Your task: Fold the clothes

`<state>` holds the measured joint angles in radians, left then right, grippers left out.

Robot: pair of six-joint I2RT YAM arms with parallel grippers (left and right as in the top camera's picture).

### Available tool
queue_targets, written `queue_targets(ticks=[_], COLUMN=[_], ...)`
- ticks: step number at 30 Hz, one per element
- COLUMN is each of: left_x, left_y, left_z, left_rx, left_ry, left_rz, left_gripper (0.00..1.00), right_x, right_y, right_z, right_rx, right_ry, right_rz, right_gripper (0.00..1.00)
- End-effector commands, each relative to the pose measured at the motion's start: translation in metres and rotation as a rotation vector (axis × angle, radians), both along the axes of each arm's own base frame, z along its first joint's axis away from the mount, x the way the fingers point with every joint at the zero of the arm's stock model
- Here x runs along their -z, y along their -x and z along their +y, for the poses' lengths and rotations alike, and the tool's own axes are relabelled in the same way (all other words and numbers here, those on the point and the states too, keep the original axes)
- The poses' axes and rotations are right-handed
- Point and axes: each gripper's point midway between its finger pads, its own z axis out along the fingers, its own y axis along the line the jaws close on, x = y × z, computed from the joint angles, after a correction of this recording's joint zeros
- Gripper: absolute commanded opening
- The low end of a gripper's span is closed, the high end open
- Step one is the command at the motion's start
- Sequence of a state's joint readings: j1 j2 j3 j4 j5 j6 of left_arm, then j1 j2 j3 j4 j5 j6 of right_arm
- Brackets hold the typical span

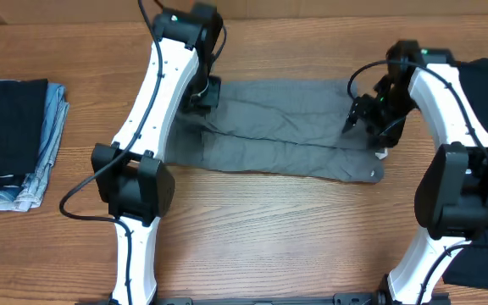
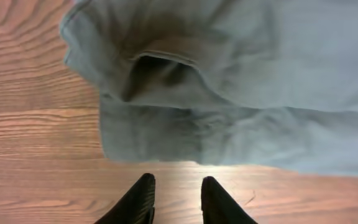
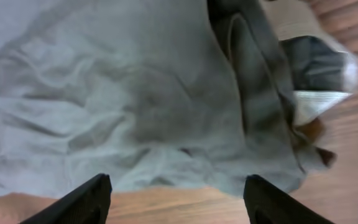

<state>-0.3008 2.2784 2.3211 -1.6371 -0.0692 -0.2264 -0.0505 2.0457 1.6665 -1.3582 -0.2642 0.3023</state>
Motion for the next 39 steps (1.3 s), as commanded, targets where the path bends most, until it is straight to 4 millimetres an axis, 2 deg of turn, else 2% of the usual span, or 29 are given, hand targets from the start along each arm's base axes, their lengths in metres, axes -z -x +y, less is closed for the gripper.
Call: queue_targets(ticks=[1,4,8,10,11,12,13,15,18,19,24,27,29,33,37,39], left_x=[0.014,0.027,0.038,0.038,0.037,0.037,0.037,0.037,0.033,0.029,0.005,0.001,0.000,0.000,0.000,0.000], left_y=[-0.003,-0.014,-0.015,-0.015,-0.016,-0.017,-0.018,-0.022,-0.029,-0.033,-0.052,-0.057,-0.061,-0.059,-0.059,-0.058], left_z=[0.019,0.018,0.018,0.019,0.020,0.021,0.022,0.024,0.031,0.033,0.031,0.029,0.028,0.011,0.010,0.011], left_rx=[-0.009,0.002,0.000,0.000,0.003,0.010,0.013,0.003,-0.022,-0.034,-0.052,-0.052,-0.052,-0.004,0.011,0.011], left_ry=[-0.065,-0.057,-0.057,-0.058,-0.064,-0.071,-0.071,-0.066,-0.049,-0.027,0.054,0.061,0.066,0.161,0.164,0.164], left_rz=[0.005,-0.025,-0.022,-0.023,-0.025,-0.028,-0.032,-0.045,-0.066,-0.079,-0.159,-0.186,-0.200,-0.185,-0.183,-0.181], left_gripper=[0.29,0.30,0.30,0.30,0.31,0.31,0.31,0.30,0.30,0.29,0.29,0.30,0.30,0.25,0.26,0.26], right_x=[0.005,0.013,0.018,0.018,0.018,0.018,0.018,0.006,-0.029,-0.046,-0.064,-0.059,-0.054,-0.034,-0.011,-0.008], right_y=[0.002,-0.002,-0.012,-0.020,-0.021,-0.021,-0.020,-0.026,-0.053,-0.070,-0.114,-0.128,-0.132,-0.147,-0.163,-0.169], right_z=[0.007,0.002,0.007,0.007,0.007,0.007,0.007,0.020,0.038,0.044,0.042,0.018,0.011,0.009,0.009,0.009], right_rx=[0.000,-0.019,-0.045,-0.044,-0.044,-0.045,-0.045,-0.092,-0.112,-0.119,-0.095,-0.018,-0.010,0.008,0.012,0.011], right_ry=[-0.021,0.009,0.011,0.012,0.013,0.013,0.009,-0.072,-0.185,-0.224,-0.208,-0.068,-0.020,-0.011,-0.012,-0.012], right_rz=[-0.027,-0.052,-0.105,-0.139,-0.144,-0.141,-0.139,-0.185,-0.324,-0.403,-0.591,-0.612,-0.618,-0.625,-0.643,-0.661], right_gripper=[0.77,0.79,0.71,0.53,0.38,0.15,0.04,0.04,0.04,0.04,0.04,0.04,0.04,0.04,0.05,0.14])
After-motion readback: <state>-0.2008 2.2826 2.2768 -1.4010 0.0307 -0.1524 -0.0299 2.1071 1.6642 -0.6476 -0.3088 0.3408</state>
